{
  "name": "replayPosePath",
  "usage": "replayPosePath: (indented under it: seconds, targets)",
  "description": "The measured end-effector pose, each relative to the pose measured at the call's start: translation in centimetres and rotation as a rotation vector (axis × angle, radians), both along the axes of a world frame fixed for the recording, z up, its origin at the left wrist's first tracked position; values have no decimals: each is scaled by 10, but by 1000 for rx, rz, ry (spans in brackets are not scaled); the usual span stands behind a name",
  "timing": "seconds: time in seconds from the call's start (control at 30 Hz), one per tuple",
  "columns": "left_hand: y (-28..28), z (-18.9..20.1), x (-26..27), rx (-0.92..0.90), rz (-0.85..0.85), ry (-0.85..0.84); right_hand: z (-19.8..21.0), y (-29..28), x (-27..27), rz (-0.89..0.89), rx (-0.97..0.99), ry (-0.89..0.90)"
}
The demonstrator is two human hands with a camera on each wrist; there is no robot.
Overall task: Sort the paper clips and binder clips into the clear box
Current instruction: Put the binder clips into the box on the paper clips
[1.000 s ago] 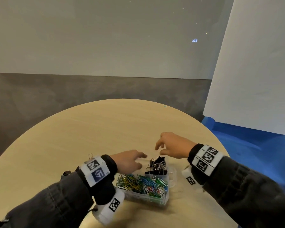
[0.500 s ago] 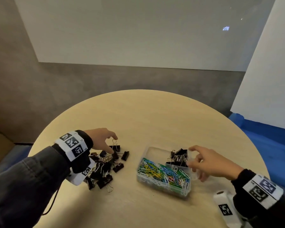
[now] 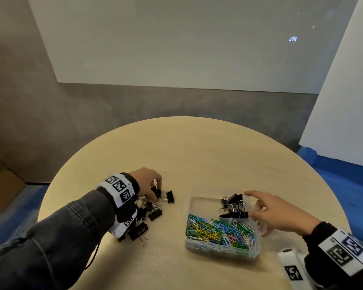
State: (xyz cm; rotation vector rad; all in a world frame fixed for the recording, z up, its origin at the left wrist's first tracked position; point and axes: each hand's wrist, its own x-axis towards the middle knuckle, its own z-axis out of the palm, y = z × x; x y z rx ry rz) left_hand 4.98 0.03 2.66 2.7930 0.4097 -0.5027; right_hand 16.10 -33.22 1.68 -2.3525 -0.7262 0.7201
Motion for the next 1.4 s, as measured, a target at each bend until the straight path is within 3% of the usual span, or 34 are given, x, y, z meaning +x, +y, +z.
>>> replayPosePath:
  seconds: [0.47,0.67,0.77,0.87,1.07,1.23,1.4]
  targets:
    - [9,-4,5,-38,0,-223,-3,1,0,-16,7,-9]
    - [-10,25,10,-115,-15,-391,-2,2,-2,-7,-16,-35]
    - [-36,42,15,-251,-83,-416,-2,3,-2,6,-27,-60]
    - [-68,47,26,-351,-158,-362,-2,3,-2,27,-53,-114]
    - [-113,18,52,-288,-215,-89,-3,2,-1,39,-55,-130]
    - [-117,10,54,-458,-220,85,-3,3,-2,41,-35,-106]
    - [-115,12,53,-413,-290,131,-3,2,-1,58,-85,-159]
